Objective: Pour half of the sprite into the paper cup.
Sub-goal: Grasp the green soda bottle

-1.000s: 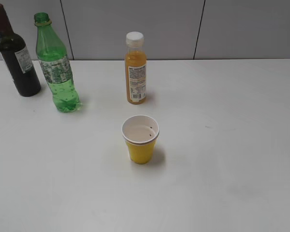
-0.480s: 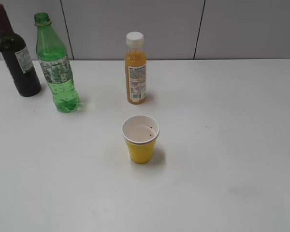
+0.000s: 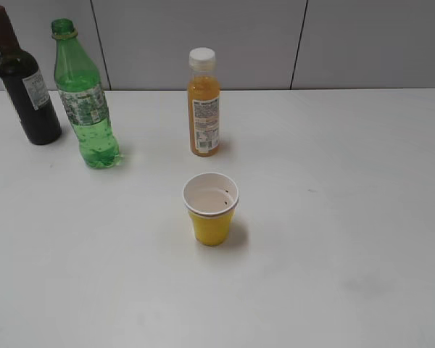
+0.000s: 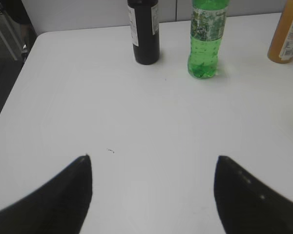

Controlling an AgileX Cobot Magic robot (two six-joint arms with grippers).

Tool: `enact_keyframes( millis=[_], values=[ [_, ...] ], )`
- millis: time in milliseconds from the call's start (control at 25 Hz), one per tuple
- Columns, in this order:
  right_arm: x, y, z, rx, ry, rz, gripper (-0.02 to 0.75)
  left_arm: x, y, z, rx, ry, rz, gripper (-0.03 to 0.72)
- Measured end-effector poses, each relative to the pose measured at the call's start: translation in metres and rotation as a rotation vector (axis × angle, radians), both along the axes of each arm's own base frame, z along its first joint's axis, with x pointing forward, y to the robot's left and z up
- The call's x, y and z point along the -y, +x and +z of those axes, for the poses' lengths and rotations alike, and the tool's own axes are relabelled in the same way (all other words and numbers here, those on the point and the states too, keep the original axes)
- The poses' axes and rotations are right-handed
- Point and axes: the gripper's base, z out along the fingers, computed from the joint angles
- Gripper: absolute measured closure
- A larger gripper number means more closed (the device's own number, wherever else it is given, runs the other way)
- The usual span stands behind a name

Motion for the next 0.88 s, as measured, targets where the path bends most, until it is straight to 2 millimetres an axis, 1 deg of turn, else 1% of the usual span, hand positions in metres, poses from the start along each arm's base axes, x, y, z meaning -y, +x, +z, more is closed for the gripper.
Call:
enact_keyframes(
  millis=[200,600,680,880],
  values=[
    [0.001,-0.024,-0.007,0.107,0.007,0.000,0.146,0.000,0.000,0.000,0.000,0.000,0.000,0.099],
    [0.004,-0.065,0.001,0.383,0.021,0.001,0.146,0.000,0.000,0.000,0.000,0.000,0.000,0.099],
    [0.004,-0.069,0.000,0.400,0.022,0.001,0.146,0.000,0.000,0.000,0.000,0.000,0.000,0.099],
    [0.004,-0.070,-0.004,0.382,0.021,0.001,0.146,0.000,0.000,0.000,0.000,0.000,0.000,0.099]
  ],
)
